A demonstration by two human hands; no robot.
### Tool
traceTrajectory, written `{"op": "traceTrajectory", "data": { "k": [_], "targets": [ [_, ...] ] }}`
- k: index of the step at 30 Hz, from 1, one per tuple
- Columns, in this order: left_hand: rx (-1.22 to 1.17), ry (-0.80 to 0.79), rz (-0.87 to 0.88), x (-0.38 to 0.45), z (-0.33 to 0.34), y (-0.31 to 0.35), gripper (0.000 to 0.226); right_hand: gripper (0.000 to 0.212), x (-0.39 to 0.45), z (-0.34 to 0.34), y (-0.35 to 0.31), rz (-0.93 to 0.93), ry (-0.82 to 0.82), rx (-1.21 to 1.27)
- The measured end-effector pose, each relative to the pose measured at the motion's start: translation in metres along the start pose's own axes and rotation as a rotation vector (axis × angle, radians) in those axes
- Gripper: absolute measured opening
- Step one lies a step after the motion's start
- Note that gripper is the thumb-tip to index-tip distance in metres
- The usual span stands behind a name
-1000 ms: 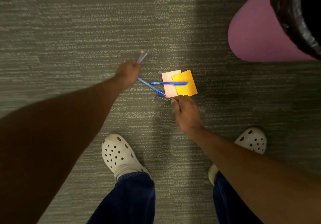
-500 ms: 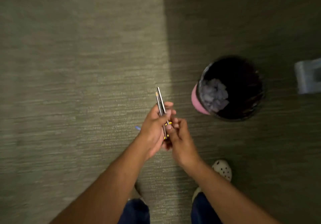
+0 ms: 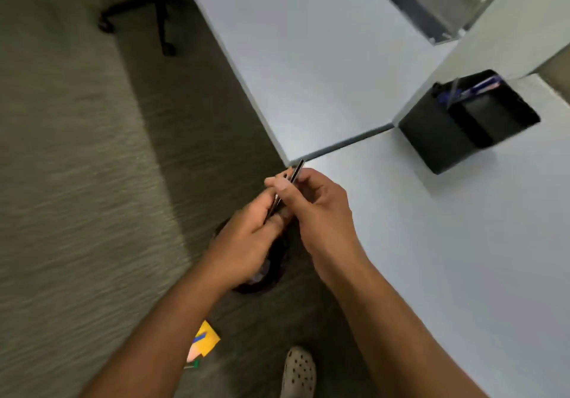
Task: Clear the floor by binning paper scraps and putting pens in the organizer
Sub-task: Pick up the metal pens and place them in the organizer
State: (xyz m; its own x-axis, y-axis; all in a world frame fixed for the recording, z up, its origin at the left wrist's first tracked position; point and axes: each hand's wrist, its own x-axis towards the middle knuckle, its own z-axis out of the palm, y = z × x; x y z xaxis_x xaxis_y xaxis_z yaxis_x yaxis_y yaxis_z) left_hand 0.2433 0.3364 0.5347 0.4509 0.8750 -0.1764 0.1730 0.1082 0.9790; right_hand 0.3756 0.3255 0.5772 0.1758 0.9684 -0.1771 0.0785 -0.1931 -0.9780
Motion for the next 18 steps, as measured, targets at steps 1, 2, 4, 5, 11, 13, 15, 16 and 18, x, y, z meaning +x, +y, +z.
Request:
{"op": "traceTrajectory", "data": {
  "k": [1, 2, 4, 5, 11, 13, 15, 16, 18],
  "targets": [
    [0.031, -0.047, 0.012, 0.006, 0.01, 0.022, 0.037, 0.014, -0.001, -0.02, -0.017, 0.027, 0.005, 0.026],
    [0.022, -0.09, 0.005, 0.011, 0.021, 0.042, 0.029, 0.014, -0.001, -0.041, -0.031, 0.045, 0.01, 0.043],
    [-0.003, -0.155, -0.029, 0.02, 0.042, 0.078, 0.015, 0.014, -0.002, -0.083, -0.056, 0.044, 0.044, 0.063],
    [0.039, -0.159, -0.016, 0.028, 0.052, 0.094, 0.017, 0.014, 0.0, -0.104, -0.068, 0.031, 0.072, 0.06],
    [0.366, 0.032, 0.158, 0.085, 0.111, 0.177, 0.026, 0.018, 0.013, -0.206, -0.126, -0.167, 0.241, 0.075],
    [0.415, 0.068, 0.186, 0.099, 0.13, 0.201, 0.026, 0.024, 0.014, -0.235, -0.14, -0.228, 0.284, 0.047],
    [0.455, 0.042, 0.21, 0.109, 0.147, 0.222, 0.022, 0.04, 0.014, -0.26, -0.151, -0.267, 0.313, -0.021],
    [0.471, 0.023, 0.22, 0.114, 0.155, 0.231, 0.022, 0.048, 0.014, -0.272, -0.156, -0.288, 0.314, -0.067],
    [0.502, 0.014, 0.229, 0.125, 0.169, 0.247, 0.024, 0.049, 0.019, -0.293, -0.164, -0.333, 0.295, -0.167]
  ]
}}
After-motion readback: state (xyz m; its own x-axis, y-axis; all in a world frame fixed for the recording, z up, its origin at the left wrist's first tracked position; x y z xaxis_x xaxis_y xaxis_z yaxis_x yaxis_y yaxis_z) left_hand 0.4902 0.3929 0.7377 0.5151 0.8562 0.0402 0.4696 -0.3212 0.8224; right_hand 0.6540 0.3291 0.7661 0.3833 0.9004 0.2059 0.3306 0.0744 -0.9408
